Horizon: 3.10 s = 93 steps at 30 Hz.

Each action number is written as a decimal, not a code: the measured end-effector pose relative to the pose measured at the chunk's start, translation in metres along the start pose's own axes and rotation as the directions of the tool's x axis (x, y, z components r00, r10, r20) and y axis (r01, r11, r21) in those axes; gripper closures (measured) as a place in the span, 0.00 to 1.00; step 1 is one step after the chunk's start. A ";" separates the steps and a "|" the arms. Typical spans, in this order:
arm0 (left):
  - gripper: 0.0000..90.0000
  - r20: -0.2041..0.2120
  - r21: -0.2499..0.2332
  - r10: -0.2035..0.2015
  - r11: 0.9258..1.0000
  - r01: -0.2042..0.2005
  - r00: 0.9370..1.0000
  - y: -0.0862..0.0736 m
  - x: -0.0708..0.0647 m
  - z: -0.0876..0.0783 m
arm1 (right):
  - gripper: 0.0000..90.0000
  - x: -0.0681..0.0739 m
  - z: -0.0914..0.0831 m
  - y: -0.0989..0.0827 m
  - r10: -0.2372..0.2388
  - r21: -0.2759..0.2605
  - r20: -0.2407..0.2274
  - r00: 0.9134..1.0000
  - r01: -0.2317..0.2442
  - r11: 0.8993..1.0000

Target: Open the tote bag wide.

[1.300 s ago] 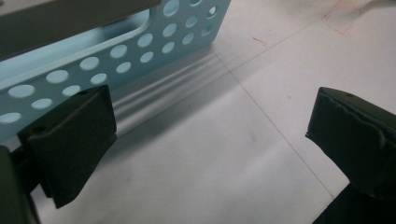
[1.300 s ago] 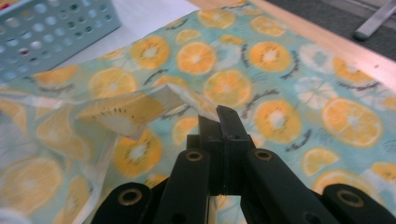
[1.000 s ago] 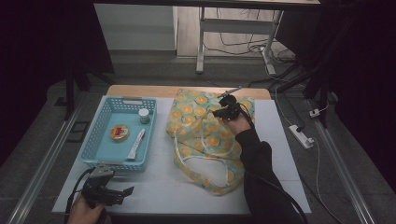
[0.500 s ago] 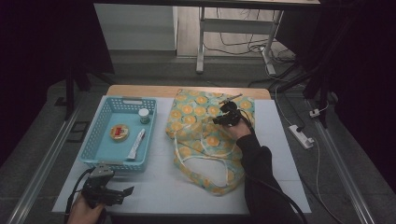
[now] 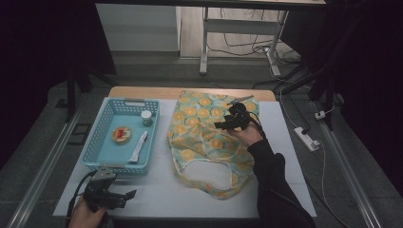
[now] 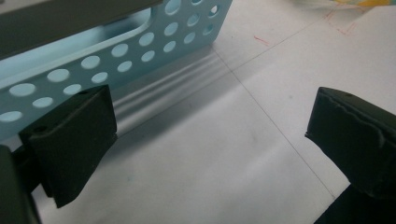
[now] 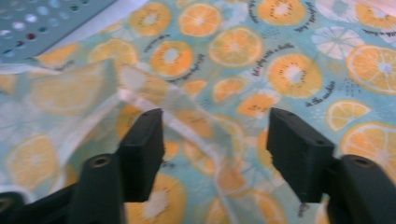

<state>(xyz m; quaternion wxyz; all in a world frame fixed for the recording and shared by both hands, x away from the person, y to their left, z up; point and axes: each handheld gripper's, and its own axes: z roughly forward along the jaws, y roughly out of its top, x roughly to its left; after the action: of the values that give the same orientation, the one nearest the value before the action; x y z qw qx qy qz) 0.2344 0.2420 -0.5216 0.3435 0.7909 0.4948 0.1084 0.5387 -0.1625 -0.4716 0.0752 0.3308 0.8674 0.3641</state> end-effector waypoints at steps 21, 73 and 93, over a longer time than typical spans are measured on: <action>0.02 -0.001 0.002 0.005 1.000 -0.005 1.000 0.000 0.000 0.000 | 0.00 0.074 0.019 -0.041 -0.116 0.098 -0.027 0.993 0.118 0.988; 0.02 -0.002 0.001 0.006 1.000 -0.006 1.000 0.000 0.000 0.000 | 1.00 0.071 -0.013 -0.037 -0.153 0.014 -0.119 0.981 0.156 0.988; 0.02 0.003 -0.001 0.001 1.000 -0.001 1.000 0.000 0.000 0.000 | 1.00 0.089 -0.046 -0.017 -0.196 -0.060 -0.120 0.973 0.190 0.980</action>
<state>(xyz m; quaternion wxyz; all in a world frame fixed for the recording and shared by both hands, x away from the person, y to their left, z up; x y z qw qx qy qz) 0.2343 0.2422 -0.5215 0.3447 0.7911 0.4937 0.1077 0.4445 -0.1420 -0.4399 0.0635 0.2197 0.8893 0.3960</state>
